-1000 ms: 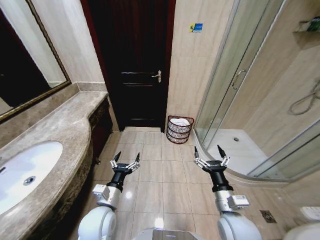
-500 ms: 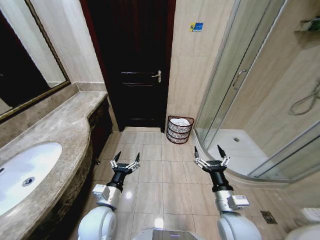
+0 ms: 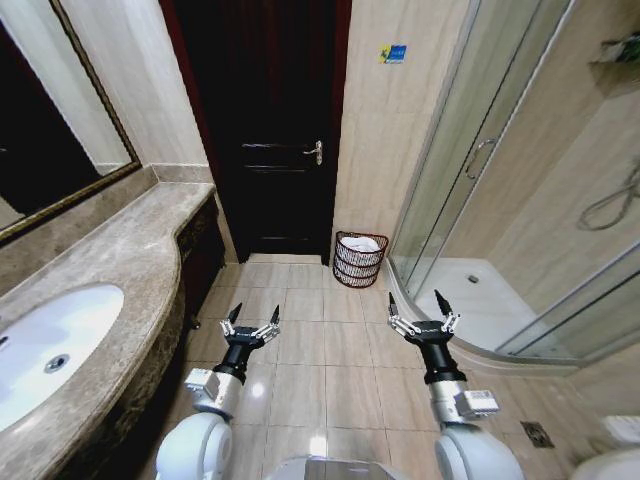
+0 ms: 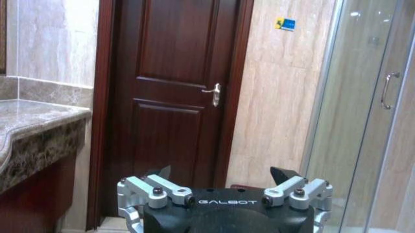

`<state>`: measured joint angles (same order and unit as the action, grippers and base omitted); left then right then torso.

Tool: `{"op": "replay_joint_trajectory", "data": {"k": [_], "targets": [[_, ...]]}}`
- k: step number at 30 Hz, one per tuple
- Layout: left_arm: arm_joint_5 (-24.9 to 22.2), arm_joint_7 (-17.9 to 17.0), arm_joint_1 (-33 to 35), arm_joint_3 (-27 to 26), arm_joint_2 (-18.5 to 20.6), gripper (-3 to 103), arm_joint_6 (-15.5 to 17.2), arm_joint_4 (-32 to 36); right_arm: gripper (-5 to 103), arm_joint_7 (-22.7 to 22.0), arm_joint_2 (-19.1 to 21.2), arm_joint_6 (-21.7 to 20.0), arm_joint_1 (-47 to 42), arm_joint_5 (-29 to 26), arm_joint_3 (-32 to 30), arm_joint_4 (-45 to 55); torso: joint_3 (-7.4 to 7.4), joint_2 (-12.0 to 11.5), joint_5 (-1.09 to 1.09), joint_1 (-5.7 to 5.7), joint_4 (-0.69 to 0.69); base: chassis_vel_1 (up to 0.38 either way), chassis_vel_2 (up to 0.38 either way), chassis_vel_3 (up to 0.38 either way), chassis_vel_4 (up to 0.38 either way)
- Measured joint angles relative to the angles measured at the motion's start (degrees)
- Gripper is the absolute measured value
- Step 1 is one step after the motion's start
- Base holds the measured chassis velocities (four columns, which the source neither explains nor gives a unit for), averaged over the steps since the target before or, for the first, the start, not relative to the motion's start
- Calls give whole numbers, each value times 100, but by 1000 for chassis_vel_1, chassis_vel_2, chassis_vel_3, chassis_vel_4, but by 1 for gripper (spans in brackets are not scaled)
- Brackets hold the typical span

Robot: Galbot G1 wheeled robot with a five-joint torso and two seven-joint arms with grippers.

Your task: Discard the used towel into the hamper.

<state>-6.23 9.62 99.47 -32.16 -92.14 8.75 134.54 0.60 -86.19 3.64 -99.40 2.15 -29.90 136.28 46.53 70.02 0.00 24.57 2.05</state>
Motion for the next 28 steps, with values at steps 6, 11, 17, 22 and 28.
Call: {"op": "replay_joint_trajectory", "data": {"k": [6,11,17,22,28], "targets": [[0,0,0,0,0,100,0,0,100,0,0,0,0,0,0,0,0,0,0,0,0,0,0,0,0],[0,0,0,0,0,100,0,0,100,0,0,0,0,0,0,0,0,0,0,0,0,0,0,0,0],[0,0,0,0,0,100,0,0,100,0,0,0,0,0,0,0,0,0,0,0,0,0,0,0,0],[0,0,0,0,0,100,0,0,100,0,0,0,0,0,0,0,0,0,0,0,0,0,0,0,0],[0,0,0,0,0,100,0,0,100,0,0,0,0,0,0,0,0,0,0,0,0,0,0,0,0]]}}
